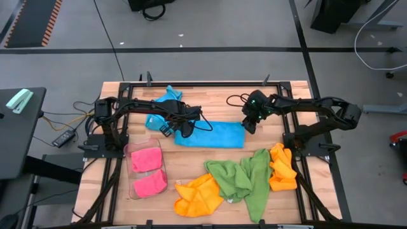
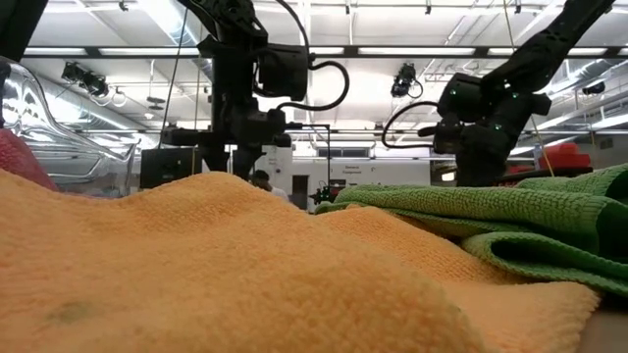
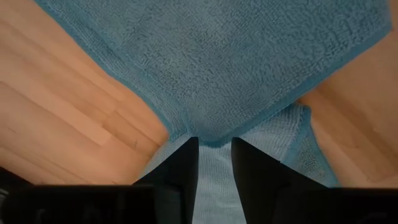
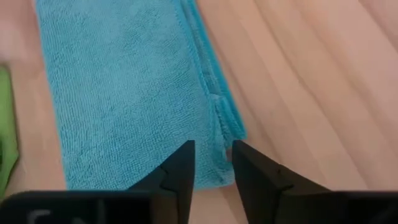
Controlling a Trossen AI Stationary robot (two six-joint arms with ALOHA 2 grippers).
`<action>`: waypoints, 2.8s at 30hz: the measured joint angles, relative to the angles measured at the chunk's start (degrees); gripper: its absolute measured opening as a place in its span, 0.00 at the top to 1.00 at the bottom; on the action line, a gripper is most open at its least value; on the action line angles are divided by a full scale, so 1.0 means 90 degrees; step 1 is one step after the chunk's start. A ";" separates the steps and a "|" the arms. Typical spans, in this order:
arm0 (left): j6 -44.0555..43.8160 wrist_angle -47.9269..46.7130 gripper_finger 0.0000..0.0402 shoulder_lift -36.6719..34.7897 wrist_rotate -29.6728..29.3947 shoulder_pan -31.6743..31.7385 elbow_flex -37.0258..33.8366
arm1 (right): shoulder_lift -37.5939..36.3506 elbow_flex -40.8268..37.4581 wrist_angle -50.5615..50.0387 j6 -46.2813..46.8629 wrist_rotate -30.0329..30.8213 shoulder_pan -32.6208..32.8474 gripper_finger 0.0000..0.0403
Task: Fold microfiber towels
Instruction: Fold the bottom blue microfiber cloth
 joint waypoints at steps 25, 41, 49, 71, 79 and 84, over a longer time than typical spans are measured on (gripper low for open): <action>-0.0157 0.0001 0.79 0.0000 -0.0007 0.0000 0.0000 | 0.0001 -0.0002 0.0644 -0.0415 0.0844 -0.0011 0.66; -0.0165 0.0035 0.81 0.0000 -0.0007 0.0000 0.0000 | 0.0166 -0.0359 0.0679 -0.0223 0.0496 0.0026 0.79; -0.0163 -0.0011 0.82 0.0000 -0.0120 -0.0010 0.0000 | 0.0156 -0.0205 0.0220 0.0198 0.0453 0.0320 0.98; -0.0383 0.0419 0.85 -0.0005 0.0693 -0.0010 0.0243 | 0.0146 0.0350 -0.1706 0.0999 0.1296 0.0387 0.97; -0.1402 0.1766 0.82 0.0228 0.1194 0.0034 0.0240 | 0.0144 0.0350 -0.1805 0.1140 0.1645 0.0386 0.86; -0.1987 0.1784 0.81 0.0750 0.1207 0.0072 0.0238 | 0.0139 0.0368 -0.1890 0.1156 0.1749 0.0386 0.74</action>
